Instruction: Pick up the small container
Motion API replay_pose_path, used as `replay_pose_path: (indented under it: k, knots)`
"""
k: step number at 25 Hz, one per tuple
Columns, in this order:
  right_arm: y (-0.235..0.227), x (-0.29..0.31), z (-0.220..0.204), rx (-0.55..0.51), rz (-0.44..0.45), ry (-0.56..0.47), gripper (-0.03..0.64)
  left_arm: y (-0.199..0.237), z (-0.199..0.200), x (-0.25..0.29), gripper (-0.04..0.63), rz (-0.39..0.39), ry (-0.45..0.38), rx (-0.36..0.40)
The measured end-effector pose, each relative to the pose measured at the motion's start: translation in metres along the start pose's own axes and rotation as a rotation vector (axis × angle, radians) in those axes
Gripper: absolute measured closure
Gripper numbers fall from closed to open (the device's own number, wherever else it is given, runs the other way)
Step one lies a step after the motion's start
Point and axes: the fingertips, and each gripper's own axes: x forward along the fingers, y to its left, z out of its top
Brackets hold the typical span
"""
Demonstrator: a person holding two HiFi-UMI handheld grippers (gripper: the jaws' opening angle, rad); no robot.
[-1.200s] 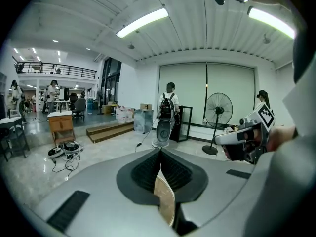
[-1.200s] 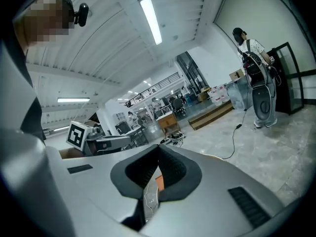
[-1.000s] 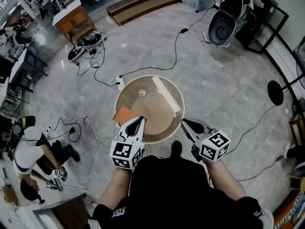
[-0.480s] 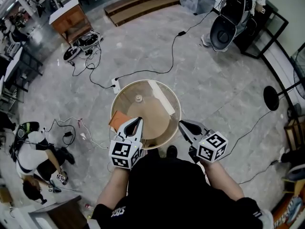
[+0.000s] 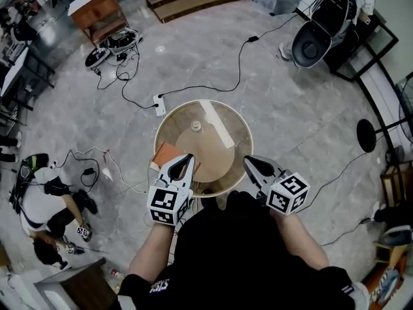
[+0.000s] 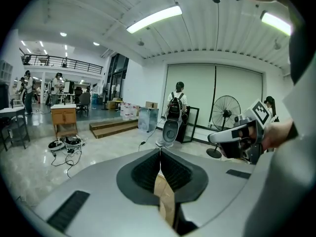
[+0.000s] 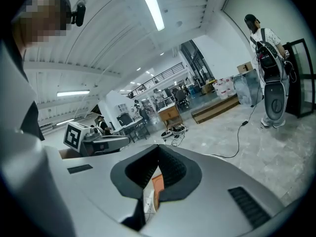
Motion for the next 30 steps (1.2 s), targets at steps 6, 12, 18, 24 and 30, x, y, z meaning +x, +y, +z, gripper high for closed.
replay_pose_path:
  k: [6,12,18,24,30]
  knots:
    - [-0.008,0.012,-0.021,0.045,-0.004,0.044,0.603,0.013,-0.013,0.011,0.577,0.001,0.038,-0.026]
    - [-0.056,0.029,-0.012,0.041,0.004,0.061,0.601,0.026,-0.034,0.042,0.577,0.038,0.103,-0.121]
    - [-0.072,0.066,-0.03,0.069,0.071,0.105,0.603,0.039,-0.057,0.077,0.577,0.062,0.154,-0.129]
    - [-0.087,0.087,-0.067,0.093,0.119,0.189,0.602,0.047,-0.078,0.116,0.577,0.073,0.158,-0.134]
    - [-0.118,0.133,-0.096,0.067,0.137,0.247,0.603,0.076,-0.126,0.156,0.577,0.105,0.172,-0.169]
